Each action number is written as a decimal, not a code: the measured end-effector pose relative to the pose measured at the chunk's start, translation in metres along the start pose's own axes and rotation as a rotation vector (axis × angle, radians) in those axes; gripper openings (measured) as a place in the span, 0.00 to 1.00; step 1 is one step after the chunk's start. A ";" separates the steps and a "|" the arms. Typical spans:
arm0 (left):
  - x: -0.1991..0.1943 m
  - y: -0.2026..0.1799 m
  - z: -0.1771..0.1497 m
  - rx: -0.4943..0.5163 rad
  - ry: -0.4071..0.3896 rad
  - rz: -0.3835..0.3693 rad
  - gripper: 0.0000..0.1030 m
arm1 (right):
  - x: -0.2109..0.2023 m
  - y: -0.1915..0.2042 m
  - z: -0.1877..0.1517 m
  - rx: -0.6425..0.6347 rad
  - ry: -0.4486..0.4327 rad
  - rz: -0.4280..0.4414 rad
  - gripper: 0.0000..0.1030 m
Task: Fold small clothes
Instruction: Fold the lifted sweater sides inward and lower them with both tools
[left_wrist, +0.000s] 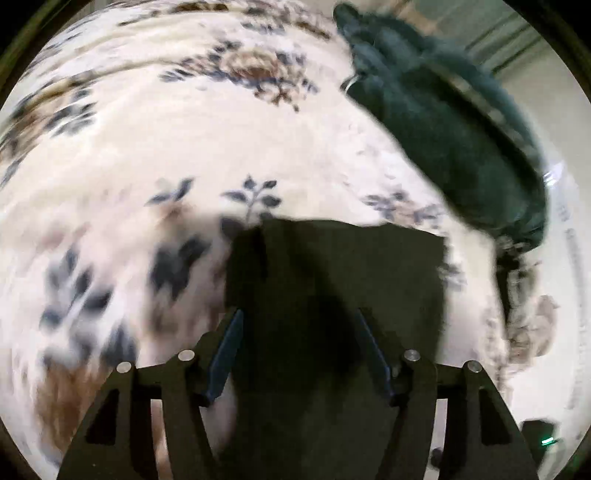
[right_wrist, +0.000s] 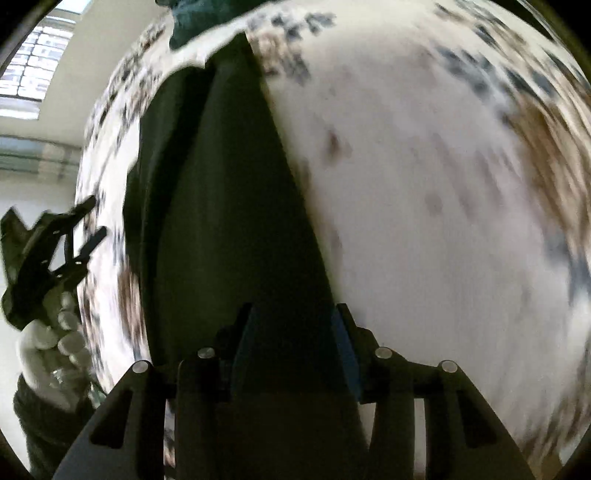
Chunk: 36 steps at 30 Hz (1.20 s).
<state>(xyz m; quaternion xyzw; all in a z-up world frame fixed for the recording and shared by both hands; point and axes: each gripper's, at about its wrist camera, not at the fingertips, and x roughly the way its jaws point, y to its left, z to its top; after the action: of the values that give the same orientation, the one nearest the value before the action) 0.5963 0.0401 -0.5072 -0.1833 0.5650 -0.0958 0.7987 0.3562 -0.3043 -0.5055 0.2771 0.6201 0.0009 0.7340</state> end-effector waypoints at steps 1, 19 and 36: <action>0.019 -0.003 0.007 0.023 0.012 0.033 0.49 | 0.005 0.002 0.017 -0.004 -0.004 0.005 0.44; 0.000 0.063 0.014 -0.129 -0.084 0.000 0.09 | 0.063 0.003 0.160 -0.014 -0.030 0.000 0.06; -0.005 0.060 0.019 -0.156 0.026 -0.138 0.37 | 0.078 0.015 0.221 -0.039 0.045 -0.007 0.42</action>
<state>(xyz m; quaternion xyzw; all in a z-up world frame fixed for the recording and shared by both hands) 0.6090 0.1000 -0.5213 -0.2821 0.5671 -0.1089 0.7662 0.5807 -0.3541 -0.5530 0.2604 0.6372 0.0167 0.7252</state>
